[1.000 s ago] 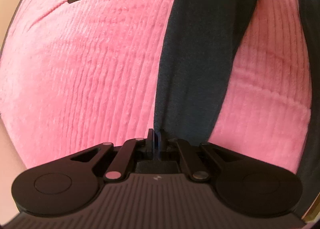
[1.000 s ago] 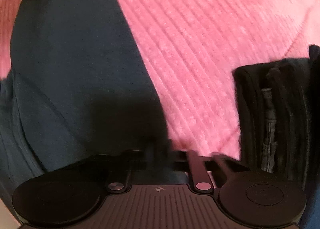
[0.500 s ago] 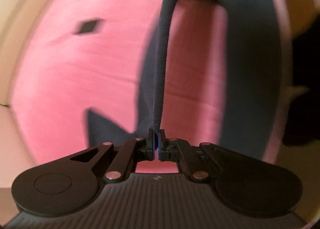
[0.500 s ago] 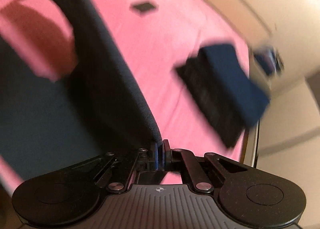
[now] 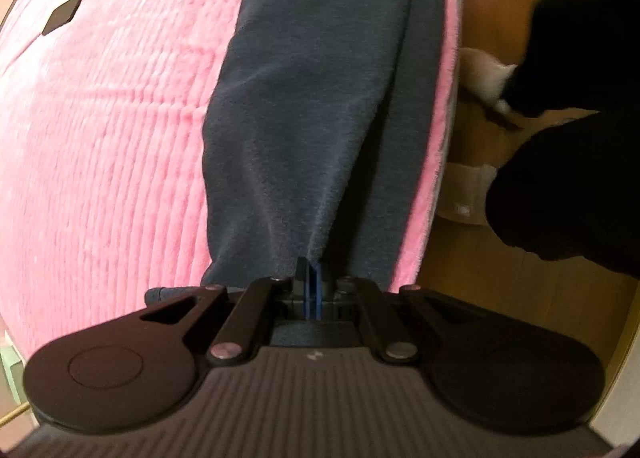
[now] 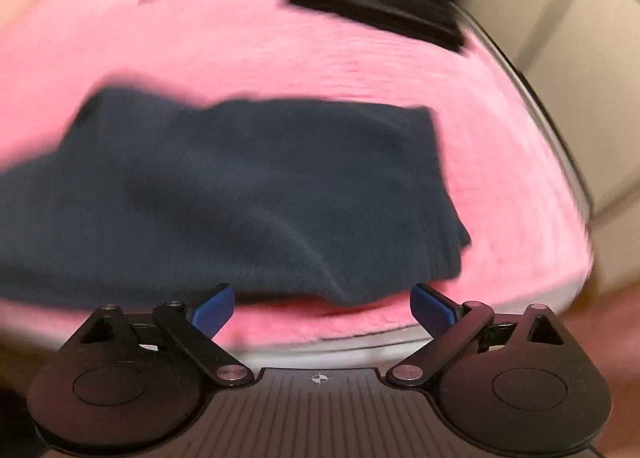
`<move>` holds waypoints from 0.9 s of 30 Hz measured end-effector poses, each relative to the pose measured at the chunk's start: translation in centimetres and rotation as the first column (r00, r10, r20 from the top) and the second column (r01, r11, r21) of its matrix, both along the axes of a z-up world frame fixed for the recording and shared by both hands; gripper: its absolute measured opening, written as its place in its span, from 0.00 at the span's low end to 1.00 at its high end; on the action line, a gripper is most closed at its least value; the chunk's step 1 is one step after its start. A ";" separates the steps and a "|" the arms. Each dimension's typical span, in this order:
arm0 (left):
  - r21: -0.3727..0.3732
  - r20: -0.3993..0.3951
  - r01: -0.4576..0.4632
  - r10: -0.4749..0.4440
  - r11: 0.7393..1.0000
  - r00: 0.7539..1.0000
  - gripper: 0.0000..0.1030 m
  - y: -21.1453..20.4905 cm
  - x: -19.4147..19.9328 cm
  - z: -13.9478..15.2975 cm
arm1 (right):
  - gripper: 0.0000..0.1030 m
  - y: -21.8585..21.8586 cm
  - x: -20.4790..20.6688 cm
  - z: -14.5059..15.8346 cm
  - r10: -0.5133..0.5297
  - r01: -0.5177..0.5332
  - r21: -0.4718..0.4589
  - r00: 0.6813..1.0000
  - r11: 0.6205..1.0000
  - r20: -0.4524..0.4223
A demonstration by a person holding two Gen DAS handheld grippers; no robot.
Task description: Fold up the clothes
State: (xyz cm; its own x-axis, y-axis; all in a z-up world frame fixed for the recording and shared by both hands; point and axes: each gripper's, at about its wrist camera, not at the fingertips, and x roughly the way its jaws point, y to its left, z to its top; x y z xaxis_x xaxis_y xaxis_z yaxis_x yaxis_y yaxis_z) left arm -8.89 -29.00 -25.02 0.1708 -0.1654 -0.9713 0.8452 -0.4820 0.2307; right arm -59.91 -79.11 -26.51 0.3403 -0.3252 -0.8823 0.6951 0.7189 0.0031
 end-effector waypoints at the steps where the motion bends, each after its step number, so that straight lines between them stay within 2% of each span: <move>1: 0.005 0.005 -0.013 0.013 1.000 1.000 0.01 -0.3 -0.1 0.0 | 0.95 -1.1 -0.8 0.1 -0.080 0.078 0.037 0.995 0.996 0.052; 3: 0.016 0.021 -0.032 0.032 0.999 0.999 0.01 -0.8 -0.4 0.0 | 0.95 -3.3 -2.8 -0.4 -0.237 0.224 0.109 0.962 0.969 0.136; 4: 0.024 0.038 -0.034 0.033 0.999 0.999 0.01 -1.2 -0.6 -0.2 | 0.95 -4.5 -3.7 -1.0 -0.314 0.291 0.146 0.934 0.946 0.171; 5: 0.032 0.052 -0.039 0.037 0.999 0.998 0.01 -1.8 -0.6 -0.5 | 0.89 -5.6 -4.6 -1.8 -0.385 0.350 0.190 0.900 0.917 0.203; 6: 0.041 0.067 -0.043 0.040 0.998 0.997 0.01 -2.2 -0.8 -0.6 | 0.71 -6.8 -5.5 -2.7 -0.450 0.396 0.244 0.861 0.885 0.235; 7: 0.051 0.083 -0.046 0.042 0.998 0.996 0.01 -2.6 -1.1 -0.5 | 0.63 -7.8 -6.2 -3.6 -0.505 0.429 0.298 0.824 0.853 0.257; 9: 0.068 0.117 -0.042 0.034 0.997 0.993 0.01 -3.4 -1.7 -0.2 | 0.32 -9.8 -6.9 -4.8 -0.587 0.478 0.376 0.764 0.793 0.267; 10: 0.074 0.132 -0.043 0.033 0.996 0.991 0.01 -3.5 -1.9 0.1 | 0.20 -10.3 -7.3 -5.2 -0.618 0.499 0.402 0.743 0.767 0.257; 11: 0.076 0.145 -0.045 0.034 0.996 0.989 0.01 -3.7 -2.1 0.6 | 0.16 -10.7 -7.6 -5.2 -0.633 0.512 0.415 0.737 0.752 0.238; 12: 0.065 0.165 -0.046 0.034 0.997 0.986 0.01 -3.9 -2.3 1.2 | 0.08 -11.0 -7.8 -4.5 -0.625 0.505 0.415 0.745 0.756 0.233; 13: 0.036 0.190 -0.052 0.044 0.998 0.981 0.01 -4.1 -2.5 2.0 | 0.07 -11.3 -7.8 -2.8 -0.588 0.470 0.394 0.763 0.790 0.269; 14: 0.000 0.216 -0.062 0.060 0.998 0.975 0.01 -4.4 -2.7 2.8 | 0.07 -11.5 -7.9 -0.6 -0.531 0.419 0.351 0.776 0.837 0.341; 15: -0.027 0.230 -0.080 0.084 0.996 0.970 0.01 -4.6 -2.9 3.4 | 0.07 -11.5 -8.2 1.0 -0.484 0.380 0.313 0.779 0.870 0.399; 17: -0.006 0.232 -0.092 0.091 0.996 0.968 0.00 -4.5 -3.7 3.3 | 0.07 -12.4 -8.5 3.0 -0.427 0.339 0.265 0.783 0.903 0.453; 20: 0.097 0.223 -0.032 0.010 0.995 0.975 0.01 -4.1 -5.7 0.9 | 0.07 -13.9 -8.8 -0.6 -0.461 0.379 0.289 0.831 0.879 0.311; 22: 0.136 0.230 -0.009 -0.022 0.991 0.973 0.01 -4.1 -6.8 -0.5 | 0.08 -14.6 -9.1 -3.4 -0.500 0.417 0.335 0.838 0.845 0.219; 23: 0.143 0.238 -0.018 -0.017 0.990 0.971 0.01 -4.2 -7.1 -0.9 | 0.15 -14.6 -9.3 -3.9 -0.507 0.421 0.346 0.835 0.838 0.212; 24: 0.145 0.247 -0.037 -0.001 0.989 0.969 0.01 -4.4 -7.3 -1.2 | 0.47 -14.4 -9.4 -4.0 -0.505 0.421 0.342 0.838 0.840 0.208; 26: 0.132 0.263 -0.084 0.047 0.988 0.964 0.01 -4.6 -7.1 -1.3 | 0.76 -13.9 -9.1 -2.7 -0.475 0.419 0.271 0.859 0.867 0.192; 27: 0.121 0.266 -0.105 0.069 0.987 0.962 0.02 -4.6 -7.0 -1.3 | 0.76 -13.5 -9.0 -2.0 -0.460 0.413 0.241 0.867 0.879 0.192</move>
